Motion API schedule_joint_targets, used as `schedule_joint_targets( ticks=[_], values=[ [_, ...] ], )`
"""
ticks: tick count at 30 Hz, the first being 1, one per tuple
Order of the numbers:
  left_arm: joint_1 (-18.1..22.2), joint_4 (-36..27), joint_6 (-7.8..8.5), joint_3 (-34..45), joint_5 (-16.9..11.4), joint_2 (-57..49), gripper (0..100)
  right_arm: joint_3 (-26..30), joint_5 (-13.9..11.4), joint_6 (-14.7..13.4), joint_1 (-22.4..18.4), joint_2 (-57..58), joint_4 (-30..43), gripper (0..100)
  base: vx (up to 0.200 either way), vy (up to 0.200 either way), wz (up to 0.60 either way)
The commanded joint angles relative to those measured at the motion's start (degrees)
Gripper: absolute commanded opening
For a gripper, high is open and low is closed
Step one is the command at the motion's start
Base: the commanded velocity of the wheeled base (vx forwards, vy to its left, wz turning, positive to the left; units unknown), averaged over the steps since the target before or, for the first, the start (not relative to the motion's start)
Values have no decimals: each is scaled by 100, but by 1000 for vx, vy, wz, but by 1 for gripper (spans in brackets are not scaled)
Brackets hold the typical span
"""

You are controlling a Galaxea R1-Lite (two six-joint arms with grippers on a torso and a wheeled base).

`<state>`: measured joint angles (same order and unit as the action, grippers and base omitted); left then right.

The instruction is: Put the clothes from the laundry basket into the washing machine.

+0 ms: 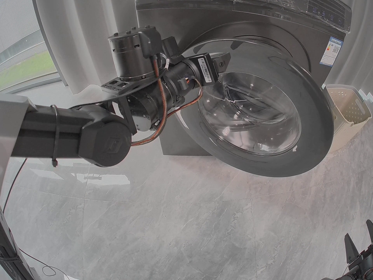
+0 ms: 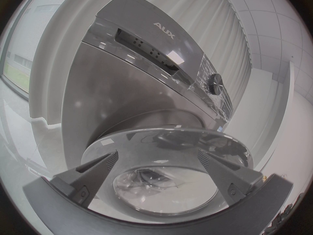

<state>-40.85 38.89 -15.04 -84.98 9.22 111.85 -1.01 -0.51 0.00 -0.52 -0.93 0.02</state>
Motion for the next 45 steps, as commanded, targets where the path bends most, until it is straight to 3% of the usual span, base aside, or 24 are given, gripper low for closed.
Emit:
schedule_joint_targets(
  ticks=[1,6,11,15,20,22,23,25,29,33,37,40,43,45],
  values=[
    [16,14,-183,-484,89,417,100,101,-2,0,0,93,-2,100,0,0,0],
    [25,14,-289,-1082,432,847,100,101,-2,0,0,93,-2,100,0,0,0],
    [-37,-48,-289,-1073,485,768,100,101,-2,0,0,93,-2,100,0,0,0],
    [-169,-259,-280,-414,485,91,100,101,-2,0,0,93,-2,100,0,0,0],
    [-415,-795,-174,1194,379,-1297,100,101,-2,0,0,93,-2,100,0,0,0],
    [-512,-1050,-25,1950,256,-1948,100,101,-2,0,0,93,-2,100,0,0,0],
    [-512,-1050,-25,1950,256,-1948,100,101,-2,0,0,93,-2,100,0,0,0],
    [-520,-1235,309,3146,-8,-3011,100,101,-2,0,0,93,-2,100,0,0,0],
    [-424,-1217,617,4218,-43,-4031,100,101,-2,0,0,93,-2,100,0,0,0],
    [-134,-1173,766,5123,-60,-4839,100,101,-2,0,0,93,-2,100,0,0,0],
    [429,-1164,1047,6283,-148,-5982,100,101,-2,0,0,93,-2,100,0,0,0],
    [895,-1243,1082,6705,-324,-6711,100,101,-2,0,0,93,-2,100,0,0,0],
    [1466,-1296,1091,7004,-315,-7291,100,101,-2,0,0,93,-2,100,0,0,0],
    [1923,-1322,1179,7188,-315,-7625,100,101,-2,0,0,93,-2,100,0,0,0]
  ],
)
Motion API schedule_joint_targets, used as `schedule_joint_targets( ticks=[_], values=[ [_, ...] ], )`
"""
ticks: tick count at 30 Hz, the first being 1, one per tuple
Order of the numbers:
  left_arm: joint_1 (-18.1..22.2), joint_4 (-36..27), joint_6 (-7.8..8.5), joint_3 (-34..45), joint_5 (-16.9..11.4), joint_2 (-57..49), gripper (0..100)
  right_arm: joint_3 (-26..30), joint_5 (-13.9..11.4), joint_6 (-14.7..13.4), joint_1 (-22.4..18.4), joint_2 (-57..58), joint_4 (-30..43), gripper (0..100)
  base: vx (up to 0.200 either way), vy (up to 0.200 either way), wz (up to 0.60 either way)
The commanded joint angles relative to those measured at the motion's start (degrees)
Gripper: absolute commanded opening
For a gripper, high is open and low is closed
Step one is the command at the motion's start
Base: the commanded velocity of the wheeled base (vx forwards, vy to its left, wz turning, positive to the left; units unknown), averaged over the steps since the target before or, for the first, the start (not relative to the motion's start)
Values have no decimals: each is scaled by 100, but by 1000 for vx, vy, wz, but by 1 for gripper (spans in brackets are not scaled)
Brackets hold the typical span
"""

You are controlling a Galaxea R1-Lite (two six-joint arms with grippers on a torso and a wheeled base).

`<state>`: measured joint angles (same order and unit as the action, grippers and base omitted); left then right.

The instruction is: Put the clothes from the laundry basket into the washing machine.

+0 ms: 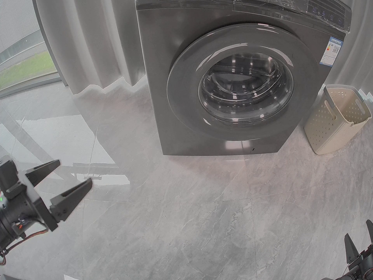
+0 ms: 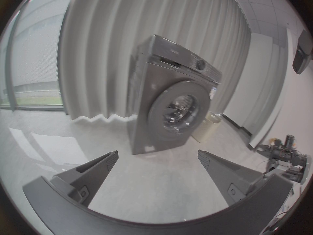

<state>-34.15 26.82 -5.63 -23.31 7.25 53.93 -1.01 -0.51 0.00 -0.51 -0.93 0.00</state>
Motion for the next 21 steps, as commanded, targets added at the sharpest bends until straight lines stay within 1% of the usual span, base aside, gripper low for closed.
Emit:
schedule_joint_targets(
  ticks=[1,2,3,4,5,6,8,10,11,13,14,16,17,18,19,21],
  values=[
    [1534,-142,308,1179,-154,-2106,100,101,-2,0,-2,93,0,100,0,0,0],
    [1534,-142,308,1179,-154,-2106,100,101,-2,0,-2,93,0,100,0,0,0],
    [1903,-247,326,1443,-198,-2502,100,101,-2,0,-2,93,0,100,0,0,0],
    [2017,-300,317,1522,-207,-2704,100,101,-2,0,-2,93,0,100,0,0,0],
    [2052,-326,308,1549,-207,-2792,100,101,-2,0,-2,93,0,100,0,0,0],
    [2096,-450,256,1628,-198,-3055,100,101,-2,0,-2,93,0,100,0,0,0],
    [2114,-652,247,1716,-189,-3319,100,101,-2,0,-2,93,0,100,0,0,0],
    [2307,-950,264,1856,-189,-3627,100,101,-2,0,-2,93,0,100,0,0,0],
    [2448,-1038,273,1927,-189,-3750,100,101,-2,0,-2,93,0,100,0,0,0],
    [2606,-1091,282,2085,-198,-3996,100,101,-2,0,-2,93,0,100,0,0,0],
    [2606,-1091,282,2085,-198,-3996,100,101,-2,0,-2,93,0,100,0,0,0],
    [2650,-1223,326,2331,-216,-4488,100,101,-2,0,-2,93,0,100,0,0,0],
    [2659,-1434,317,2331,-242,-4655,100,101,-2,0,-2,93,0,100,0,0,0],
    [2694,-1847,317,2331,-277,-4848,100,101,-2,0,-2,93,0,100,0,0,0],
    [2703,-2216,264,2331,-268,-4901,100,101,-2,0,-2,93,0,100,0,0,0],
    [2711,-2427,133,2331,-286,-4857,100,101,-2,0,-2,93,0,100,0,0,0]
  ],
)
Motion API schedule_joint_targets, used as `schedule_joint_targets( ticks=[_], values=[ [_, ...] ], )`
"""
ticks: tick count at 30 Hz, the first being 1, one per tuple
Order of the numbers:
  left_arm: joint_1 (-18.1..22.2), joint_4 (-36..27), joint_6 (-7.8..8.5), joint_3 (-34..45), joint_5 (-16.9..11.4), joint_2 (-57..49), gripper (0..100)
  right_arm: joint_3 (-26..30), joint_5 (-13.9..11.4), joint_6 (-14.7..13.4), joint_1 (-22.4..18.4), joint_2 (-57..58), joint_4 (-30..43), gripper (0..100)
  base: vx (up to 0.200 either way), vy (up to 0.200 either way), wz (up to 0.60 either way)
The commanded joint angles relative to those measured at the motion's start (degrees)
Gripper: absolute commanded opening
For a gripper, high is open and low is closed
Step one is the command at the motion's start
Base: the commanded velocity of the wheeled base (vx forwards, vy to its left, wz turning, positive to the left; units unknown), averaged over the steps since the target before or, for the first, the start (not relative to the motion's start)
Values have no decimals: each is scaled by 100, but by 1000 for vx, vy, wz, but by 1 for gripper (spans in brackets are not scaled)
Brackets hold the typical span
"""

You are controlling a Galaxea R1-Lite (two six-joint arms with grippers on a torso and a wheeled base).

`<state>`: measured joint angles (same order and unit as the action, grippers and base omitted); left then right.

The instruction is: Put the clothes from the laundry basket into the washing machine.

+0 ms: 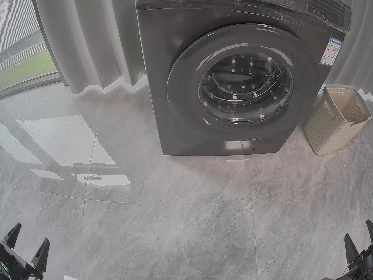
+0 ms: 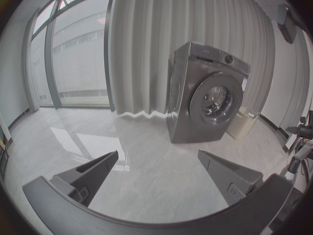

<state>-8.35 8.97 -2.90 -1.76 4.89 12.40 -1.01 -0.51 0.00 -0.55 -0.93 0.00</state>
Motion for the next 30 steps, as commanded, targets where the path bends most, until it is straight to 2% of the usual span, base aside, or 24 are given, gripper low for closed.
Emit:
schedule_joint_targets(
  ticks=[1,3,4,5,6,9,12,15,16,19,21,24,27,28,30],
  values=[
    [141,-634,-176,176,-32,-704,100,101,-2,0,2,93,0,100,0,0,0],
    [229,-625,-176,176,3,-704,100,101,-2,0,2,93,0,100,0,0,0],
    [413,-625,-176,176,3,-712,100,101,-2,0,2,93,0,100,0,0,0],
    [765,-669,-123,176,-14,-844,100,101,-2,0,2,93,0,100,0,0,0],
    [993,-713,26,176,-67,-1073,100,101,-2,0,2,93,0,100,0,0,0],
    [800,-774,18,176,-85,-1178,100,101,-2,-9,2,93,0,100,0,0,0],
    [817,-774,35,176,-128,-1222,100,101,-2,-9,2,93,0,100,0,0,0],
    [809,-862,299,176,-419,-1231,100,101,-2,-9,-7,93,0,100,0,0,0],
    [809,-871,308,176,-498,-1231,100,101,-2,-9,-7,93,0,100,0,0,0],
    [800,-871,290,176,-489,-1222,100,101,-10,-26,2,93,0,100,0,0,0],
    [800,-871,132,176,-445,-1222,100,101,-2,-44,2,93,0,100,0,0,0],
    [800,-862,150,176,-454,-1222,100,101,-2,-79,2,93,-79,100,0,-67,0],
    [809,-871,193,176,-462,-1222,100,-136,-10,-141,2,93,-325,100,0,-200,0],
    [800,-871,193,176,-462,-1222,100,-646,-45,-308,-24,84,-396,100,0,-200,0],
    [800,-862,211,176,-471,-1222,100,-989,-63,-343,-51,-118,-246,100,0,-200,0]
  ],
)
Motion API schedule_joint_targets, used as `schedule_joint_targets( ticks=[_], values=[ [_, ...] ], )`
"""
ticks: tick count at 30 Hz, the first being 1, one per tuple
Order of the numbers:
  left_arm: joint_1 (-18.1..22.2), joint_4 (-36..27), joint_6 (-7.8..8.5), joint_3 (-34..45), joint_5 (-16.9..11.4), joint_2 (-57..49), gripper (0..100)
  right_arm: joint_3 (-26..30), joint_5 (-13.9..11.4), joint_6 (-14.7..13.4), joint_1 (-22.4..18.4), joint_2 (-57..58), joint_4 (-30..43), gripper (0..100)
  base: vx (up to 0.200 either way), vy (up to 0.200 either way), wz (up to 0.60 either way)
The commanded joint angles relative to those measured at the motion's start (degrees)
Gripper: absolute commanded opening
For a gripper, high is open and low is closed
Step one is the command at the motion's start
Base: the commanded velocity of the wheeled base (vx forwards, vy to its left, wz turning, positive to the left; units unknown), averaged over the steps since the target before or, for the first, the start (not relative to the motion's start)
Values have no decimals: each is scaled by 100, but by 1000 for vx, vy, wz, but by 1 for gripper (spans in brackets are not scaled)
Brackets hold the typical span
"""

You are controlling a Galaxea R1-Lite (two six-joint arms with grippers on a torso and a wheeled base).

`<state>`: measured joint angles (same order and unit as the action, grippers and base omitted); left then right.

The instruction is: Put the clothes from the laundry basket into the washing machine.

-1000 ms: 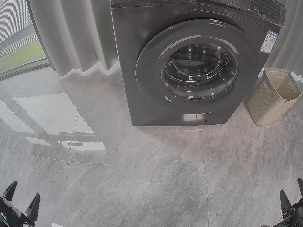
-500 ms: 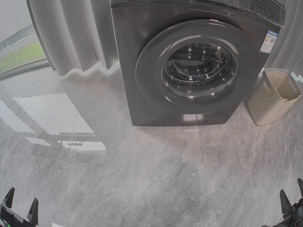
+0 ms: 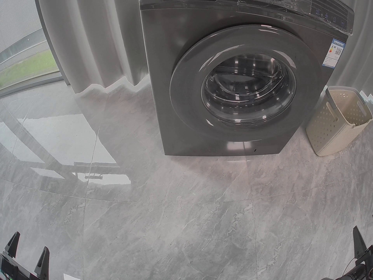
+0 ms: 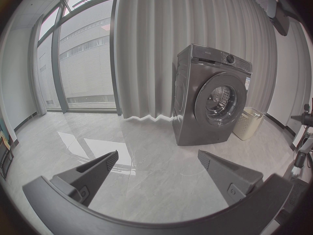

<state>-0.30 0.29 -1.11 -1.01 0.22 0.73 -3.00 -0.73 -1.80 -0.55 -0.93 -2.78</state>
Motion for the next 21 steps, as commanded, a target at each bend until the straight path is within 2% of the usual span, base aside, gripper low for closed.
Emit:
schedule_joint_targets(
  ticks=[1,4,5,8,11,13,14,15,16,18,21],
  values=[
    [4,-3,58,101,-4,-56,100,-904,-103,-154,-33,-567,208,100,0,-200,0],
    [4,-3,58,101,-13,-56,100,-860,-340,-224,28,-1375,208,100,0,-200,0],
    [4,-3,58,101,-22,-56,100,-790,-568,-417,90,-2069,67,100,0,-200,0],
    [-5,-3,32,101,-31,-47,100,-781,-762,-1243,169,-3493,-873,100,0,-200,0],
    [-5,-3,41,101,-31,-47,100,-764,-753,-1402,521,-4390,-1858,100,0,-200,0],
    [-5,-3,49,101,-31,-47,100,-711,-718,-1490,1057,-5049,-2719,100,0,-200,0],
    [-5,-3,49,101,-31,-47,100,-667,-700,-1498,1268,-5242,-2956,100,0,-200,0],
    [-5,-3,49,101,-31,-56,100,-667,-692,-1498,1294,-5269,-2992,100,0,-200,0],
    [-5,-3,49,101,-31,-47,100,-649,-568,-1516,1716,-5629,-3317,100,0,-200,0],
    [-5,-3,41,101,-40,-47,100,-693,-393,-1551,1945,-5884,-3528,100,0,-200,0],
    [-5,-3,49,101,-31,-47,100,-878,-67,-1806,2322,-6490,-4055,100,0,-200,0]
  ],
)
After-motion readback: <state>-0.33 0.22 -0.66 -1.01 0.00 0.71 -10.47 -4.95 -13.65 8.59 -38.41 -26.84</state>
